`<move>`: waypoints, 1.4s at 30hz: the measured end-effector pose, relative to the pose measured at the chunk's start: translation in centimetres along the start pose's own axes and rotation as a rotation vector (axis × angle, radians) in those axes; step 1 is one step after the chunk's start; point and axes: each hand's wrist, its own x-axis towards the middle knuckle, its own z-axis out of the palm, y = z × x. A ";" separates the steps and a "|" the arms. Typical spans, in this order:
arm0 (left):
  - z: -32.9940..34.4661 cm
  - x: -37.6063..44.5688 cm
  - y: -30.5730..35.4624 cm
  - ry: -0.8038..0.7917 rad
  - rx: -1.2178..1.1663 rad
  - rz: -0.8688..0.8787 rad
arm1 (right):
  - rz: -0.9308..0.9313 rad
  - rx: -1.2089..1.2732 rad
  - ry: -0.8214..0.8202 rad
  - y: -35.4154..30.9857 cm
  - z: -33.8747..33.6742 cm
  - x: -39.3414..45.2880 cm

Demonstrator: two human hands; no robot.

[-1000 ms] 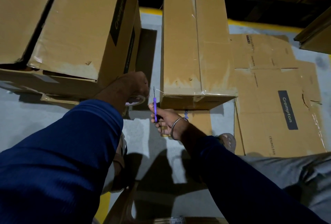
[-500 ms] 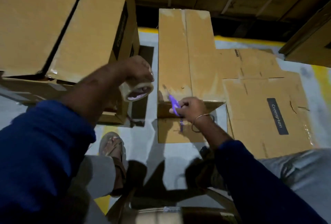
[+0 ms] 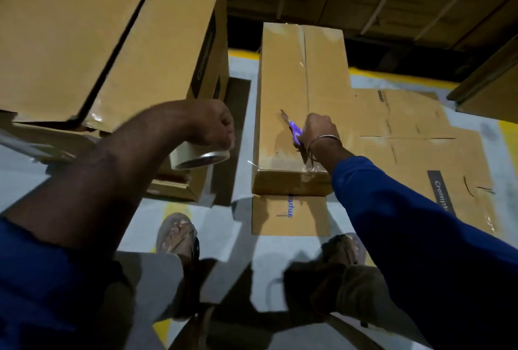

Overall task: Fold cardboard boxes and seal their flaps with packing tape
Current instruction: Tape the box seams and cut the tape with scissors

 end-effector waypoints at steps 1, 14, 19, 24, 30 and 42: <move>-0.3 0.2 0.0 0.005 0.010 -0.002 | -0.019 -0.010 -0.007 -0.3 0.1 0.0; 0.0 0.4 1.3 -0.008 0.028 0.076 | -0.544 -0.144 0.076 -4.1 6.8 -8.4; 0.0 0.7 1.9 -0.002 0.035 0.074 | -0.551 -0.134 0.107 -4.3 9.6 -8.5; 0.1 0.8 2.3 -0.012 0.052 0.094 | -0.555 -0.233 0.136 -3.3 11.7 -7.3; 0.0 0.5 2.1 -0.017 0.058 0.105 | -0.539 0.132 0.191 1.8 7.8 -9.1; 0.8 1.1 3.5 -0.024 0.091 0.145 | -0.410 0.169 -0.045 9.0 11.5 -7.4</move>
